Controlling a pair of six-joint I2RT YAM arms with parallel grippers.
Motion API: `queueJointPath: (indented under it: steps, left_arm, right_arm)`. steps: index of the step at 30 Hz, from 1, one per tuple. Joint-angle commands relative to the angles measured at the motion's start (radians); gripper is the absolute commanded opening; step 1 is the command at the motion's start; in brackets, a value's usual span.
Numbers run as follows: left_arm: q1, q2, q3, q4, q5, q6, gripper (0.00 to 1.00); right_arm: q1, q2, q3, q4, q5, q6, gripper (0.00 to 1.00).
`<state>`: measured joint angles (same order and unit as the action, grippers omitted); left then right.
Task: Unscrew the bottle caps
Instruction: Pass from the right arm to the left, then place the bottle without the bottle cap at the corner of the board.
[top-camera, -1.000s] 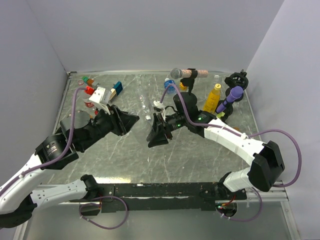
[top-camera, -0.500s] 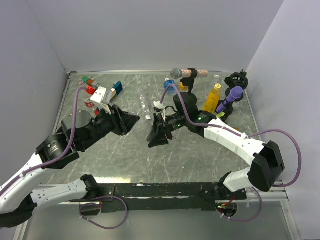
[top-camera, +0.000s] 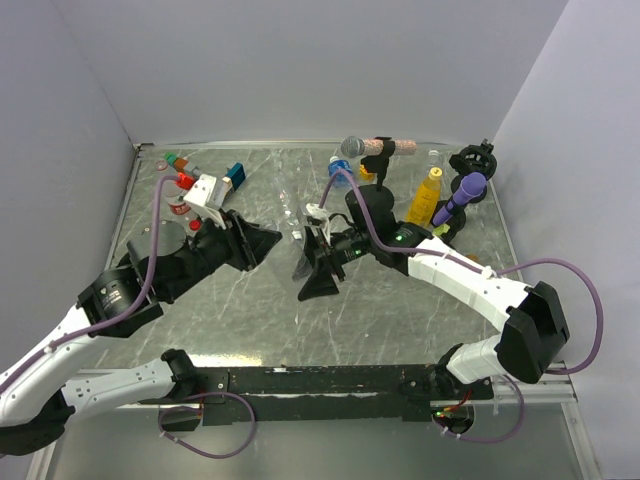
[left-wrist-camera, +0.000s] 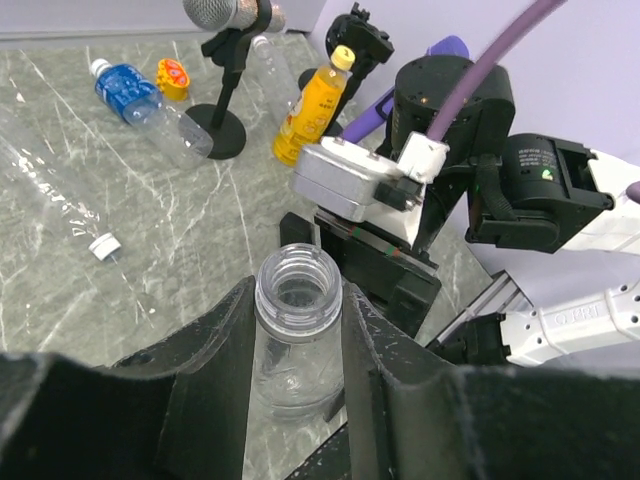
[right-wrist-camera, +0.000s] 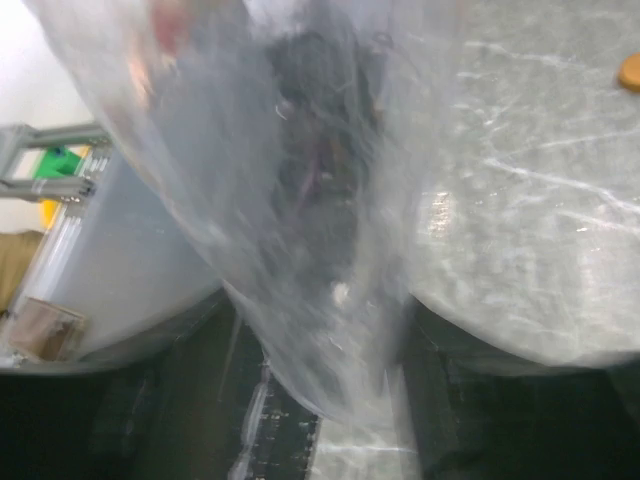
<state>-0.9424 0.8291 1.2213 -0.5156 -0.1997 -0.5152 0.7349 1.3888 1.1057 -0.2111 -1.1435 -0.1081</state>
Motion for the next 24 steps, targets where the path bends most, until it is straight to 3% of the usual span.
queueJointPath:
  steps: [1,2,3,9,13,17,20,24]
  left_arm:
    - [0.001,-0.004,-0.026,0.036,0.019,0.014,0.01]
    - [0.001,-0.008,-0.029,0.029,0.005,0.017,0.01]
    - [0.001,-0.013,-0.034,0.014,-0.013,0.018,0.01]
    - [0.001,-0.030,-0.085,-0.020,-0.156,0.063,0.01]
    - [0.017,0.008,-0.140,0.061,-0.276,0.153,0.01]
    - [0.153,0.093,-0.193,0.207,-0.279,0.260,0.01]
    - [0.321,0.143,-0.212,0.308,-0.195,0.277,0.01]
    - [0.465,0.208,-0.227,0.422,-0.159,0.300,0.01]
  right_arm:
    - [0.008,-0.027,0.034,0.038,-0.010,0.007,0.88]
    - [0.001,-0.030,0.043,0.026,-0.006,0.005,0.97]
    - [-0.009,-0.036,0.058,0.013,0.001,-0.002,0.99]
    - [-0.164,-0.057,0.163,-0.189,0.073,-0.128,0.99]
    - [-0.291,-0.112,0.169,-0.375,0.149,-0.299,0.99]
    - [-0.364,-0.215,0.033,-0.455,0.120,-0.413,0.99]
    - [-0.425,-0.318,-0.110,-0.403,0.050,-0.430,0.99]
    - [-0.549,-0.421,-0.225,-0.298,-0.062,-0.394,0.99]
